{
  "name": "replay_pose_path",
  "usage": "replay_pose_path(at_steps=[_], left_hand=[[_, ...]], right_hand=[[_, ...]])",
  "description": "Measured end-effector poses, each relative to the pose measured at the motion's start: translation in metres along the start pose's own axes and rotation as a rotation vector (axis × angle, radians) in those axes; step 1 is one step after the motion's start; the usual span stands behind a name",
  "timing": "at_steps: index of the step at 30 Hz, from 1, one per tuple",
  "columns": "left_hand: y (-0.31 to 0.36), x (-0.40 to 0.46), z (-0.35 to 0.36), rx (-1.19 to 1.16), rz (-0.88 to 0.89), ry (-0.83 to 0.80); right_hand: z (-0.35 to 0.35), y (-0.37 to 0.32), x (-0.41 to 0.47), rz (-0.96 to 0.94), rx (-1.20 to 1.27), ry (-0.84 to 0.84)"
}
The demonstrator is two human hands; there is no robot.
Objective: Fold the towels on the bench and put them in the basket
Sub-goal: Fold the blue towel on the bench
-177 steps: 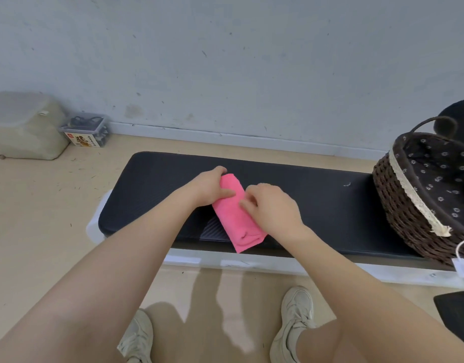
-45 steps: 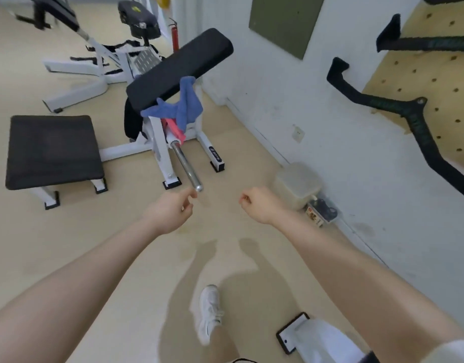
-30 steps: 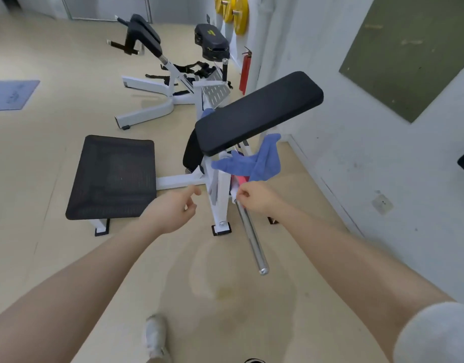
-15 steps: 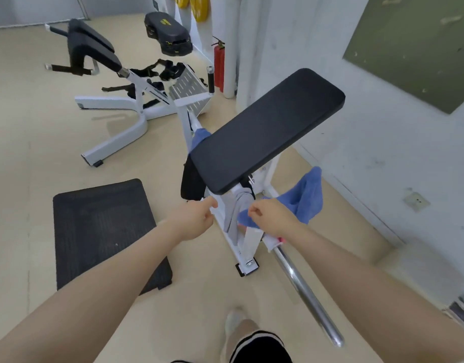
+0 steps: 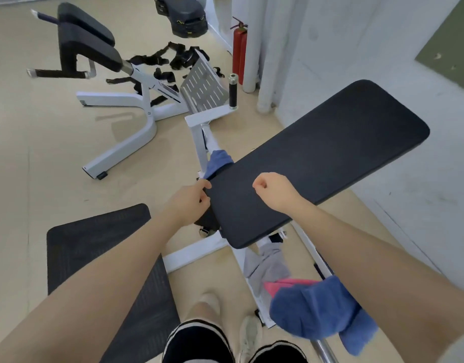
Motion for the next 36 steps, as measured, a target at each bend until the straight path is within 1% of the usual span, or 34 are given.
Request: replay_pose_path(at_steps=[2,6,9,12,16,17,21,23,26,30,32,36], left_hand=[[-0.024,0.044,-0.006,-0.038,-0.025,-0.003],[-0.080,0.154,-0.006,-0.084,-0.040,-0.005],[-0.123,0.240,0.005,-0.141,-0.087,-0.044],[-0.163,0.307,0.030,-0.174,-0.123,-0.097],[-0.214,0.376,0.081,-0.168,-0.128,-0.134],[-0.222,0.387,0.093,-0.117,-0.117,-0.150],[-0.249,0.418,0.128,0.241,-0.046,-0.169],[-0.258,0.430,0.139,0.284,-0.063,-0.171],[-0.264,0.442,0.150,0.243,-0.076,-0.183],[-0.265,0.437,0.143,0.329,0.024,-0.240],[-0.269,0.428,0.134,0.242,-0.018,-0.274],[-0.264,0.418,0.122,-0.147,-0.105,-0.241]], right_hand=[[0.006,-0.015,0.041,0.001,-0.036,-0.010],[0.012,-0.036,0.134,-0.001,-0.202,0.013],[0.025,-0.038,0.217,0.118,-0.120,-0.005],[0.050,-0.039,0.292,0.226,-0.022,-0.063],[0.091,-0.032,0.357,0.272,0.022,-0.119],[0.100,-0.029,0.367,0.276,0.026,-0.120],[0.128,-0.008,0.392,0.297,0.047,-0.127],[0.138,0.002,0.398,0.311,0.044,-0.129],[0.147,0.010,0.402,0.322,0.049,-0.122],[0.144,0.003,0.400,0.353,0.086,-0.121],[0.135,-0.005,0.395,0.365,0.095,-0.128],[0.116,-0.024,0.391,0.356,0.081,-0.142]])
Point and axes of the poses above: each hand's wrist, its own x-axis towards the middle knuckle, its own z-axis out of the palm, y = z × x, the point moved 3 cm from there along x, towards the middle knuckle, and after that the axes turned 11 degrees about z, right-handed, at the moved point
